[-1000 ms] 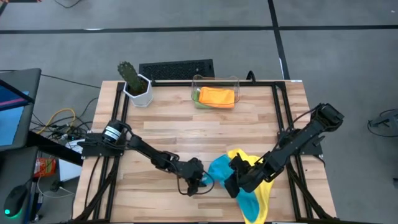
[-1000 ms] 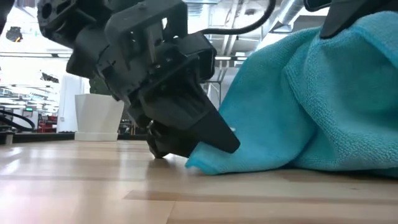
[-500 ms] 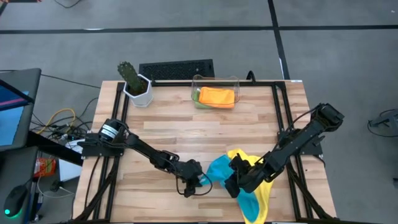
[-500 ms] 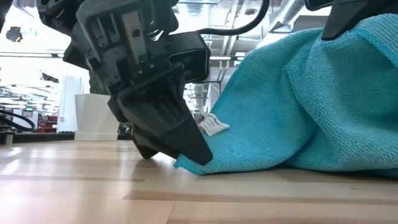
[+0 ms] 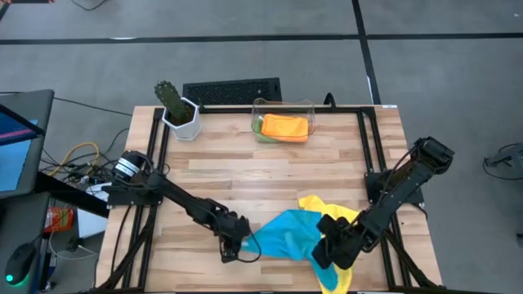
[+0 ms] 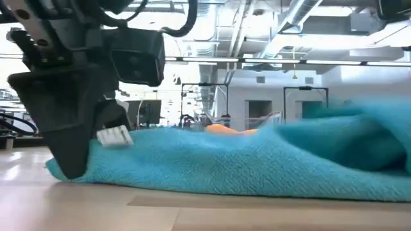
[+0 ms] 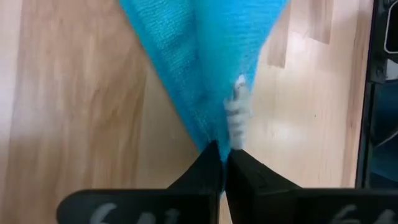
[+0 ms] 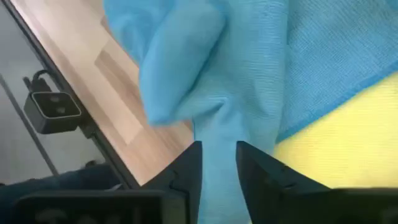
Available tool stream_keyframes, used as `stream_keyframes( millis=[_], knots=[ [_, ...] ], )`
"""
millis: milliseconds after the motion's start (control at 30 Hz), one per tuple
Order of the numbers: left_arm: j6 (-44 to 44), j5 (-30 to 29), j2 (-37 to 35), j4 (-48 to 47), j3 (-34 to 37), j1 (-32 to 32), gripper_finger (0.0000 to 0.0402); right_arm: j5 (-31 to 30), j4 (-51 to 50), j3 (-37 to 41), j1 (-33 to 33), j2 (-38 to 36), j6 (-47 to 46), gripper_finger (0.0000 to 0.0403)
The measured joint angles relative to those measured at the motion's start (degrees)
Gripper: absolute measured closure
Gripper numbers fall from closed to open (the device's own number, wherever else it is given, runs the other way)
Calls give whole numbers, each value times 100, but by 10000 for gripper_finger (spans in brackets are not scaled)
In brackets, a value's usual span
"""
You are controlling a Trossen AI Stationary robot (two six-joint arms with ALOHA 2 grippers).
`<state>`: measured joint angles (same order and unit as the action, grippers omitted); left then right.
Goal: Fold microfiber towels
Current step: Fold the blue towel
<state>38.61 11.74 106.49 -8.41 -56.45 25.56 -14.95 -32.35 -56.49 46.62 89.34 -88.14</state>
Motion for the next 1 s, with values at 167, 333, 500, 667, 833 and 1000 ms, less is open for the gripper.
stream_keyframes(
  millis=[167,333,500,667,833,1000],
  knots=[
    [72,-221,-45,53,0,108,401,-334,267,0,-19,0,110,253],
    [109,-327,-45,94,2,110,401,-503,1012,0,-330,0,808,227],
    [121,-325,-45,79,2,112,401,67,1134,-132,-905,362,1551,212],
    [159,-350,-45,22,0,116,401,915,1081,-717,-1303,974,2283,215],
    [168,-345,-45,22,0,116,401,1209,226,-1300,-1437,1436,2654,230],
    [166,-350,-45,18,0,116,401,1204,-241,-1818,-1526,1665,3152,244]
  ],
)
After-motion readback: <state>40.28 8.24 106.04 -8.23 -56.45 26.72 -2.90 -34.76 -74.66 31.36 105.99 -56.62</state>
